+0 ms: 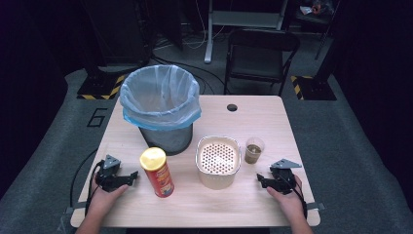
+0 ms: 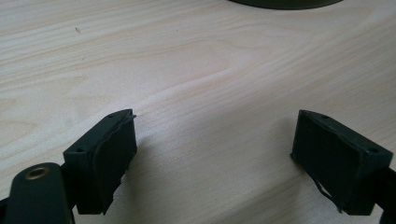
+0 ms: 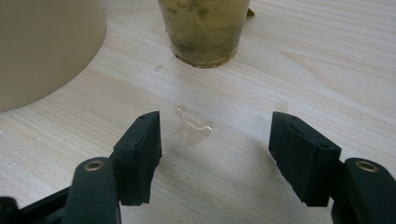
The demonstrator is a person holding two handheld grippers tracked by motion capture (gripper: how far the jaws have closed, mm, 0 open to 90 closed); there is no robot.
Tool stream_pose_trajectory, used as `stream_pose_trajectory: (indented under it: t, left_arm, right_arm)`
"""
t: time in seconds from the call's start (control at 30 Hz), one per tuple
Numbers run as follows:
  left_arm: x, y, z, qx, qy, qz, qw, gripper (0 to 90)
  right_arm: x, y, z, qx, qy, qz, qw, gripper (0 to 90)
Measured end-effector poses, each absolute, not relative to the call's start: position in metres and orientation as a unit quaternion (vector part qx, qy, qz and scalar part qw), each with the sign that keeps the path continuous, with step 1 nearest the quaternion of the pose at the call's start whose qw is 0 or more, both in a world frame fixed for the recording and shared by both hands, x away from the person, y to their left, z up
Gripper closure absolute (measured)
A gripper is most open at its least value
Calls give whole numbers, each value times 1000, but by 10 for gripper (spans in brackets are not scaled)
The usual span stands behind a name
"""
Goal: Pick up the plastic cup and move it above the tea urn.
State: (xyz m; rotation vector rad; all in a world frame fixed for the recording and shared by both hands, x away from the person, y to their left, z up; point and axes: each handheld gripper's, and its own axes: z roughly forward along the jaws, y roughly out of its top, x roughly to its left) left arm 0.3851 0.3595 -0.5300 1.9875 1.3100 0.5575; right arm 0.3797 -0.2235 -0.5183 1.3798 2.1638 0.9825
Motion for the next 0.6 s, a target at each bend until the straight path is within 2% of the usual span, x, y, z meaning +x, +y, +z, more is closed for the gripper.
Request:
stream_pose_trajectory:
  t: [0.27,0.47,0.6]
  left_arm:
    - [385,359,-531,761,505,218,344,132]
    - [385,359,-531,761,505,217,344,132]
    - [385,359,-531,761,505,217,344,133]
  right_arm:
    - [372,-217,-489,491,765,365,203,424]
    - [369,-194,-440,460,772,394,192,524]
    - [371,-182,-420,452,771,411,182,533]
